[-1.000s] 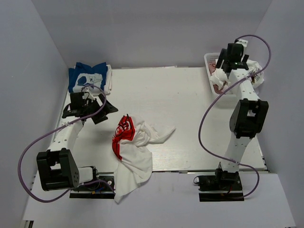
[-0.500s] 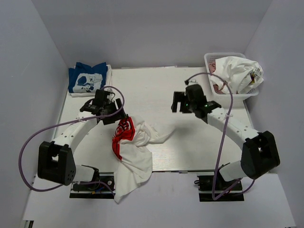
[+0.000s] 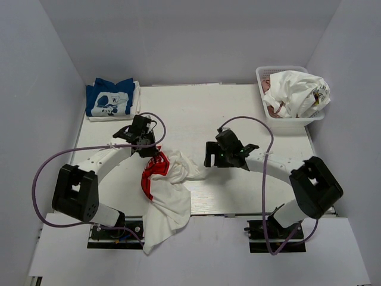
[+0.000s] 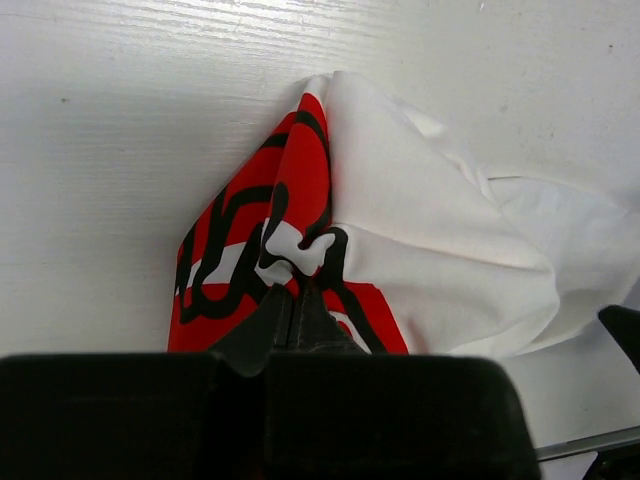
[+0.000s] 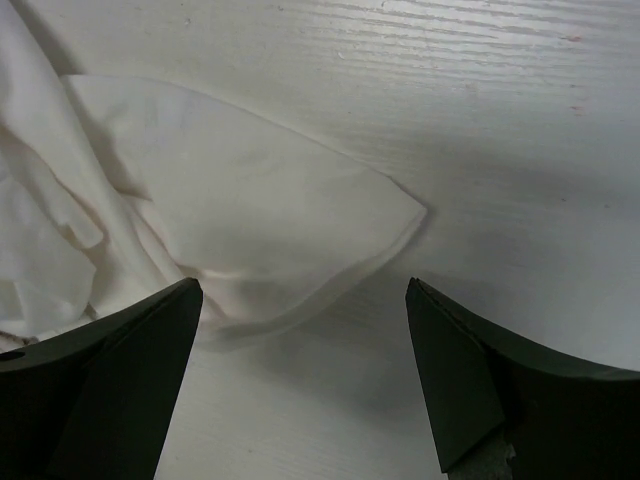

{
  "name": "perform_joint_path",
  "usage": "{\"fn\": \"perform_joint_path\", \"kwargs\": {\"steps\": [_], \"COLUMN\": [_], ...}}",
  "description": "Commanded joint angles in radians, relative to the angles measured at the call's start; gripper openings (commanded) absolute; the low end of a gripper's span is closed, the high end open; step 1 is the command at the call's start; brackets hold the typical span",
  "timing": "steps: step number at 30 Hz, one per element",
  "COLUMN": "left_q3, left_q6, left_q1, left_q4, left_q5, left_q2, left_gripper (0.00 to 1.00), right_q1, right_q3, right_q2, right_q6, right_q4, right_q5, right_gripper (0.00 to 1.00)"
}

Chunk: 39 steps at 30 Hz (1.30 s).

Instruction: Fold and stack the t-shirts

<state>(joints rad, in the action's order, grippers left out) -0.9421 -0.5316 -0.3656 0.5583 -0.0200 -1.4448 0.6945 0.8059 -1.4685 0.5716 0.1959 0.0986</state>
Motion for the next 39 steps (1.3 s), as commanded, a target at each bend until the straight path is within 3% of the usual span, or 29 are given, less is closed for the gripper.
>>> {"fn": "perform_joint_path", "kwargs": {"steps": [1,3,6,7,8,10,12,13,17,24,30,35,39], "left_q3": [-0.007,-0.017,-0.017,-0.026,-0.043,-0.099,-0.151,-0.205,-0.311,-0.437,-0.508,-0.570,-0.592], "left_q6": [-0.001,-0.001,0.008,0.008,0.008,0.021,0.042,0.042,0.064,0.110,0.142,0.133,0.122], "left_q1": [-0.009,-0.018,-0.018,-0.018,-0.028,-0.029,-0.039,-0.039,-0.049,-0.049,-0.024,-0.024,-0.024], "left_q4": [-0.005,-0.005,-0.024,-0.043,-0.060,-0.086,-0.086,-0.075,-0.063,-0.109,-0.118,-0.130,-0.150], "left_q5": [0.046,0.046,0.008,-0.003,-0.053,-0.086,-0.107,-0.107,-0.098,-0.097,-0.087,-0.087,-0.087], "left_q2": [0.038,0.083,0.153,0.168,0.184,0.220,0.247,0.262,0.378,0.607,0.708,0.680,0.592], "left_gripper": [0.00,0.00,0.00,0.00,0.00,0.00,0.00,0.00,0.00,0.00,0.00,0.00,0.00], "right_q1": [0.017,0.019,0.025,0.023,0.022,0.025,0.022,0.023,0.017,0.019,0.019,0.019,0.020], "right_q3": [0.042,0.076,0.091,0.092,0.092,0.116,0.167,0.203,0.302,0.519,0.555,0.532,0.536], "right_q2": [-0.093,-0.162,-0.188,-0.184,-0.147,-0.104,0.014,0.045,0.282,0.542,0.749,0.844,0.798], "right_q6": [0.060,0.074,0.096,0.102,0.105,0.065,0.015,-0.002,-0.172,-0.395,-0.444,-0.455,-0.467], "right_q4": [-0.108,-0.104,-0.096,-0.114,-0.124,-0.148,-0.132,-0.124,-0.164,-0.164,-0.116,-0.113,-0.102], "right_q5": [0.004,0.001,0.007,0.006,0.013,0.095,0.162,0.290,0.433,0.461,0.466,0.469,0.486], "right_gripper": [0.87,0.76,0.29,0.02,0.00,0.00,0.00,0.00,0.00,0.00,0.00,0.00,0.00]}}
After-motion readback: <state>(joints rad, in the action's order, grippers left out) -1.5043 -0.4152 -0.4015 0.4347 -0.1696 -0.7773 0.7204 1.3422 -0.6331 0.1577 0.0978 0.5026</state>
